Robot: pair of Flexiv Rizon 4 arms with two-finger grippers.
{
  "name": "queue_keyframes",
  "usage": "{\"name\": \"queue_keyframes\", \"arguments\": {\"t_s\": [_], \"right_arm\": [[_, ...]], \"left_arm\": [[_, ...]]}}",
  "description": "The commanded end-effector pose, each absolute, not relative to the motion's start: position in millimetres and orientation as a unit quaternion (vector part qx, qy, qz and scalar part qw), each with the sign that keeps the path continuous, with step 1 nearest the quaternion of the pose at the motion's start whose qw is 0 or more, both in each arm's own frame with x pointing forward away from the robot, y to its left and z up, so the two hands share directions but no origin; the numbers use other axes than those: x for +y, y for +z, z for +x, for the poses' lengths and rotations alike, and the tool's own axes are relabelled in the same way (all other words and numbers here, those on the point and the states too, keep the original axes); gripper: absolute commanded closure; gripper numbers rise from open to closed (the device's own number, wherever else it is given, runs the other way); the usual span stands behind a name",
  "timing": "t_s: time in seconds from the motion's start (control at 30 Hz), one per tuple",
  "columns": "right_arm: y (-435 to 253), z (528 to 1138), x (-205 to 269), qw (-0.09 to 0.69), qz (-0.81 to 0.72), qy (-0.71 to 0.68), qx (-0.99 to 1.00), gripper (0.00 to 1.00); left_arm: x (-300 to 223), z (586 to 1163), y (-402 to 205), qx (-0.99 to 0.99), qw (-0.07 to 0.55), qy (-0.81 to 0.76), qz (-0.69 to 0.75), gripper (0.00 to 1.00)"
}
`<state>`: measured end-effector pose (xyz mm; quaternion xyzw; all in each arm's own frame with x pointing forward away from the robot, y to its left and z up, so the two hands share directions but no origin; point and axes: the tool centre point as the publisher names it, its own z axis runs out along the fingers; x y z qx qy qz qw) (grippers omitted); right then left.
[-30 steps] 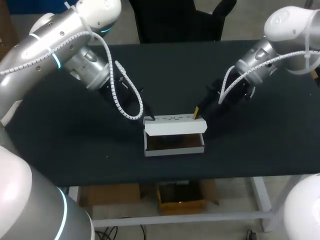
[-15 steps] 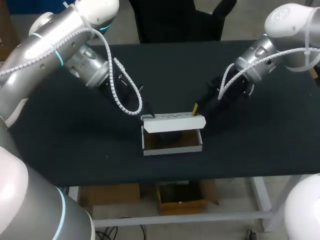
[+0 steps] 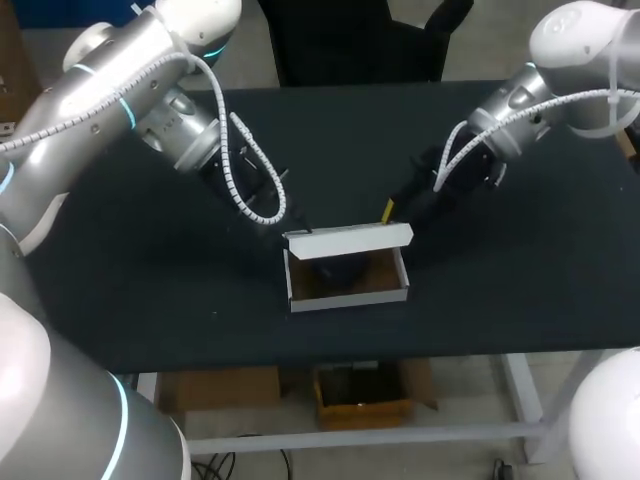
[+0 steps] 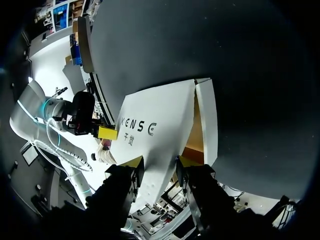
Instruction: Assemble the packaging by folding the flat box into shape, placing the metal phone stand inside, and closing the box properly
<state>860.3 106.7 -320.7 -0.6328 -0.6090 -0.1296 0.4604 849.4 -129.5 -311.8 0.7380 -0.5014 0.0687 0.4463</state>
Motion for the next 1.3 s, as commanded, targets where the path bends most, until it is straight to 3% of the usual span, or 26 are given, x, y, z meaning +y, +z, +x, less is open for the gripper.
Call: {"name": "queue_keyframes", "arguments": {"t_s": [0.03,1.3], "right_arm": [[-318,864,113,0.461,-0.631,-0.125,-0.611,0.61],[-333,847,103,0.432,-0.641,-0.121,-0.623,0.58]], "left_arm": [[-135,856,-314,-0.504,0.466,0.052,0.725,0.57],[-125,855,-329,-0.550,0.415,0.045,0.724,0.59]]}}
